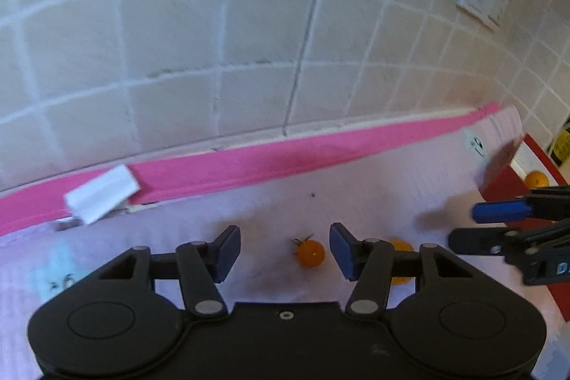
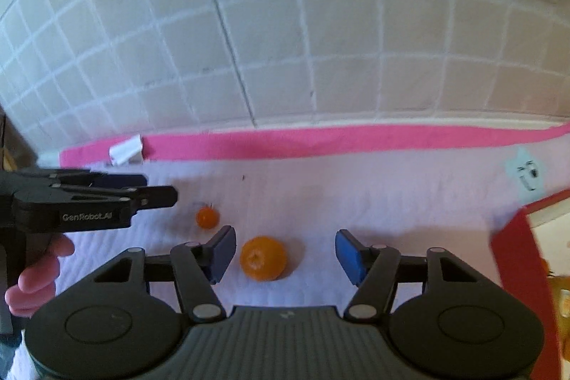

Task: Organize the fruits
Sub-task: 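Grasp a cherry tomato with the left tool while the right tool grasps a tangerine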

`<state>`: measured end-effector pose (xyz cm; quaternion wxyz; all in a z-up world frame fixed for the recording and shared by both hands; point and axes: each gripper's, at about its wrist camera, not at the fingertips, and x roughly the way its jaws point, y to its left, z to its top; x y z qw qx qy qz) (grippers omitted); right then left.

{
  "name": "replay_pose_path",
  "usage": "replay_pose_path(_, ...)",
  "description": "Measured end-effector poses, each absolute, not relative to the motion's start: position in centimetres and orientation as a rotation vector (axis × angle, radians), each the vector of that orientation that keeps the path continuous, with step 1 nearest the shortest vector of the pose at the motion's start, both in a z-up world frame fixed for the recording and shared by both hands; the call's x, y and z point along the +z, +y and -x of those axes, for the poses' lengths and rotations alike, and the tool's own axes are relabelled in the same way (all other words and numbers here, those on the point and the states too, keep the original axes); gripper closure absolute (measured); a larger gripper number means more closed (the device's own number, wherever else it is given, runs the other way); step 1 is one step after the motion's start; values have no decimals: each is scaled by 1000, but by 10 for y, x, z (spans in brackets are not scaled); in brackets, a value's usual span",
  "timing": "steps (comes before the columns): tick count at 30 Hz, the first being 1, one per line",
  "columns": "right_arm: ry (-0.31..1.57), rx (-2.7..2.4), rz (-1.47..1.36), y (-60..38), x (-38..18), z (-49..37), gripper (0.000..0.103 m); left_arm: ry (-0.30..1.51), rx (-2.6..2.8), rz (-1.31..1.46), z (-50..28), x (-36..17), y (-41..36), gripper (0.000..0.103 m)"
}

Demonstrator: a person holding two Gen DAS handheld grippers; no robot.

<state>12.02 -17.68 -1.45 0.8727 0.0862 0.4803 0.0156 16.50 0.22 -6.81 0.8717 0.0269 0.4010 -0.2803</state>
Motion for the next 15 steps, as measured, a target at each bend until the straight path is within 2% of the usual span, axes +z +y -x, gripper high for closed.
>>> replay_pose_path(6, 1036, 103, -138, -166, -40, -132, 41, 868, -649, -76, -173, -87, -7, 39)
replay_pose_path(8, 1039, 137, -112, -162, -45, -131, 41, 882, -660, -91, -175, -94, -12, 43)
replay_pose_path(10, 1041, 158, -81, -157, -51, -132, 41, 895, -660, -105, -177, -99, -14, 53)
replay_pose_path(15, 1042, 157, -6, -148, -62, -137, 41, 892, -664, -106, -180, -104, -18, 57)
